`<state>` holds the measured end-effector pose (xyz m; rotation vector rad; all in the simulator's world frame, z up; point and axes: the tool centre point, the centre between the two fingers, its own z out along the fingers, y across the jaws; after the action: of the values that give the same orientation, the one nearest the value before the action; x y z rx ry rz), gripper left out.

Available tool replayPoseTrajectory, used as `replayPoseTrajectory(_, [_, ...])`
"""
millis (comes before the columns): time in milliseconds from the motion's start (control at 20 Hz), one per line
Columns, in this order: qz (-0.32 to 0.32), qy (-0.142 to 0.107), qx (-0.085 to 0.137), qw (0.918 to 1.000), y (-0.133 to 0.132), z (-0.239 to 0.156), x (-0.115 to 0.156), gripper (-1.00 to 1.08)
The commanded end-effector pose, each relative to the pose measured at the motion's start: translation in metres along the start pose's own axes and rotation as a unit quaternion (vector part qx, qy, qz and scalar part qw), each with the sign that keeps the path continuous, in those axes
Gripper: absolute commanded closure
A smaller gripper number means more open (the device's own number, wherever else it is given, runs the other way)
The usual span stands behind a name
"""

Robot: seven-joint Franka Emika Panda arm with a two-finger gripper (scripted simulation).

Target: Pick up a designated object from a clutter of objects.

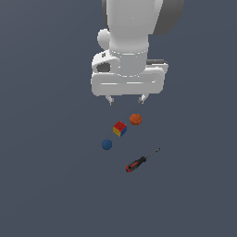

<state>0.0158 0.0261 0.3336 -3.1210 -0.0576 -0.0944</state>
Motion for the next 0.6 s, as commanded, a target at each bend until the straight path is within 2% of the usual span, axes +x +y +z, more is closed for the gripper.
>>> replayPoseTrajectory(0, [0.000, 0.000, 0.000, 1.0000, 0.000, 0.000, 0.000, -0.92])
replayPoseTrajectory(550, [-0.016, 0.015, -0.006, 0.9997, -0.014, -0.004, 0.013, -0.92])
